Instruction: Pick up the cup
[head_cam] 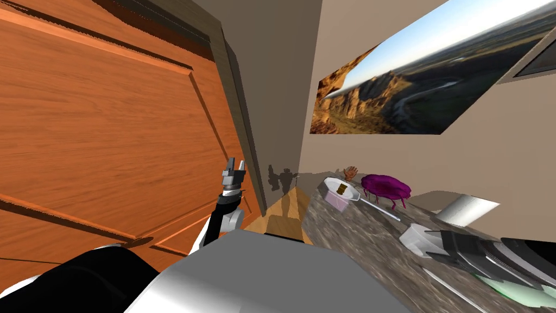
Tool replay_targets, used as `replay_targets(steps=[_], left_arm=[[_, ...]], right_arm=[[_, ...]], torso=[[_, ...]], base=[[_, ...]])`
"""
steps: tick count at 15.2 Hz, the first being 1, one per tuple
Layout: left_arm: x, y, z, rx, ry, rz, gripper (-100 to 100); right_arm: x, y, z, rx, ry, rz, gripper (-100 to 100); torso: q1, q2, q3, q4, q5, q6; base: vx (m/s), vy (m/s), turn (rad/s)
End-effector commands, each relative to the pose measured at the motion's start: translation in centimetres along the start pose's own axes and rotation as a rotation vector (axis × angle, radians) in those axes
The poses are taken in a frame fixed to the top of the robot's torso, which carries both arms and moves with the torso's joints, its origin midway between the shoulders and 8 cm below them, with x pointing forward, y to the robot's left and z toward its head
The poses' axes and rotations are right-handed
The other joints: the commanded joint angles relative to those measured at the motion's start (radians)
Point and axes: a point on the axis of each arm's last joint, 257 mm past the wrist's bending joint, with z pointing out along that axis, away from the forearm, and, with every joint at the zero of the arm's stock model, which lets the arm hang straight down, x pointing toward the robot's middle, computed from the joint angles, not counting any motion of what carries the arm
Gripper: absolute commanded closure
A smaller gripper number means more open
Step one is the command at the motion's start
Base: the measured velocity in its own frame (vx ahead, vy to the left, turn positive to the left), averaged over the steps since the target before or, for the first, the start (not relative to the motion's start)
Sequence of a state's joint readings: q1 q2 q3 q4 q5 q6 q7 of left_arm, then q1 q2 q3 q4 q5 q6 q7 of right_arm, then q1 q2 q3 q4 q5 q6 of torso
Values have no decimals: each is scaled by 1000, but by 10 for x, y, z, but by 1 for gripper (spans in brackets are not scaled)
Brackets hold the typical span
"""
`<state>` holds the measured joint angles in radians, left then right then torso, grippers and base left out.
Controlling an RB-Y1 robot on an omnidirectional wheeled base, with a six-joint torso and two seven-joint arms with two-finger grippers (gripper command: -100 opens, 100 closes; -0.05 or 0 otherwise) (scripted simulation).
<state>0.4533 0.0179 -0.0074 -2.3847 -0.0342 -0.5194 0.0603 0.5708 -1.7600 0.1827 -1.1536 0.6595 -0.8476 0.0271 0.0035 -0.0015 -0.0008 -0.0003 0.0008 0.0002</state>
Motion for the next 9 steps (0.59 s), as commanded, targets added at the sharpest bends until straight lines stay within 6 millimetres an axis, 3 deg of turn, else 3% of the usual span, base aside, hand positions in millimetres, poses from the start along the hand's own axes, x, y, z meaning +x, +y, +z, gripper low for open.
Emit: replay_targets(steps=[1,3,6,8,9], left_arm=[[0,0,0,0,0,0,0],[0,0,0,0,0,0,0],[0,0,0,0,0,0,0],[0,0,0,0,0,0,0],[0,0,0,0,0,0,0]], right_arm=[[28,2,-8,-14,80,-10,-100],[22,2,-5,-11,59,-7,-100],[46,15,10,-8,63,16,-100],[43,14,8,-9,62,15,-100],[44,14,9,-7,62,15,100]], torso=[[0,0,0,0,0,0],[1,0,0,0,0,0],[-2,1,0,0,-1,0],[-3,1,0,0,-1,0],[-3,1,1,0,-1,0]], base=[[44,36,111],[34,28,59],[31,-7,106],[25,-16,50],[7,-4,1]])
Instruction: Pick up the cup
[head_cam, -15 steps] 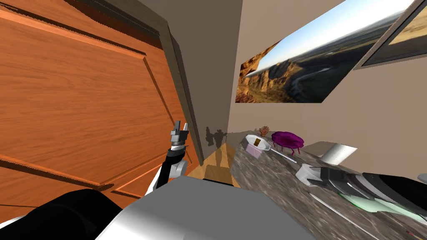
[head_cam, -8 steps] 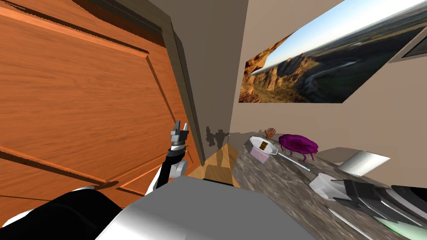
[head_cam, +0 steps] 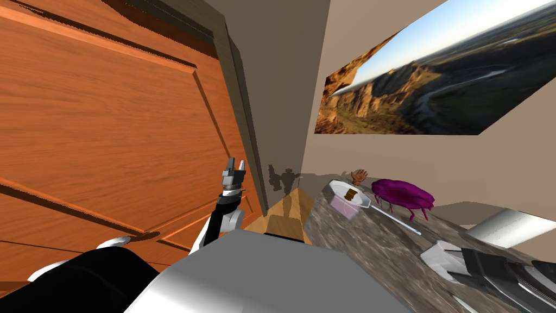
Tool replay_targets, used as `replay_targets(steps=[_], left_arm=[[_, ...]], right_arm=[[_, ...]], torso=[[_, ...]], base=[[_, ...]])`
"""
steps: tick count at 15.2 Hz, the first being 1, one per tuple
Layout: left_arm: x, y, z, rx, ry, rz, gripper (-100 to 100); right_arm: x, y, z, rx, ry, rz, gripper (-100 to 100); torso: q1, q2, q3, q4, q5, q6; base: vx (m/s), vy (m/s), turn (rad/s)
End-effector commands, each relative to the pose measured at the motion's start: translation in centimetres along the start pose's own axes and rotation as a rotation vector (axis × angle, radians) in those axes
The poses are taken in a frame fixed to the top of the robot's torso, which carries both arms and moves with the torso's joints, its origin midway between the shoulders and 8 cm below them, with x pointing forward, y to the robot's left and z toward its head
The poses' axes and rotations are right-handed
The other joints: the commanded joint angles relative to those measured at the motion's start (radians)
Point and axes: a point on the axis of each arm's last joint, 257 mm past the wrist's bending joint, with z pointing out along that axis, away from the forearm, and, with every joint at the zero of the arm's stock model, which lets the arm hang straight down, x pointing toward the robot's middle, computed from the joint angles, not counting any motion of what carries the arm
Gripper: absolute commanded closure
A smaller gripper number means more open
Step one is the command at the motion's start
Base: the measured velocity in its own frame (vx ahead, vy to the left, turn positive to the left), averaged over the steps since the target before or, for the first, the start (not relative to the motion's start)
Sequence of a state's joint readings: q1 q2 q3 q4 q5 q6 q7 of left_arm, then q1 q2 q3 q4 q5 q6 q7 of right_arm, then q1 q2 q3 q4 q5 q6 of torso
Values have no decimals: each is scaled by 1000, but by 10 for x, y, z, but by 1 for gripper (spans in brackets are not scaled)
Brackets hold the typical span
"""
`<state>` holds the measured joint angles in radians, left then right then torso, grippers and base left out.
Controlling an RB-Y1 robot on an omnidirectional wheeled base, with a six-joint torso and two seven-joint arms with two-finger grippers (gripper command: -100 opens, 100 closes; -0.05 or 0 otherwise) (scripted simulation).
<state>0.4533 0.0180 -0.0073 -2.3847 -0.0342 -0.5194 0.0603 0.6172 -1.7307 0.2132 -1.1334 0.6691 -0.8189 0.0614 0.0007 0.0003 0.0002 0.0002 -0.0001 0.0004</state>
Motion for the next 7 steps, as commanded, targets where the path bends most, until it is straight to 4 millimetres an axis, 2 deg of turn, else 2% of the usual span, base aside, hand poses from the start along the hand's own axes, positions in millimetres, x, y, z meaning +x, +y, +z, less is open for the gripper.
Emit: replay_targets(steps=[1,4,5,6,7], left_arm=[[0,0,0,0,0,0,0],[0,0,0,0,0,0,0],[0,0,0,0,0,0,0],[0,0,0,0,0,0,0],[0,0,0,0,0,0,0]], right_arm=[[0,0,0,0,0,0,100],[0,-1,0,2,1,2,100],[-13,-7,-10,-3,0,-14,100],[-18,-10,-14,-4,1,-20,100],[-11,-7,-9,2,0,-12,100]], torso=[[0,0,0,0,0,0],[0,1,1,0,0,-1],[0,1,1,0,0,-1],[1,2,1,0,1,0],[2,4,2,1,1,0]], base=[[0,0,0],[0,0,0],[-22,4,-129],[-39,14,-182],[-22,10,-68]])
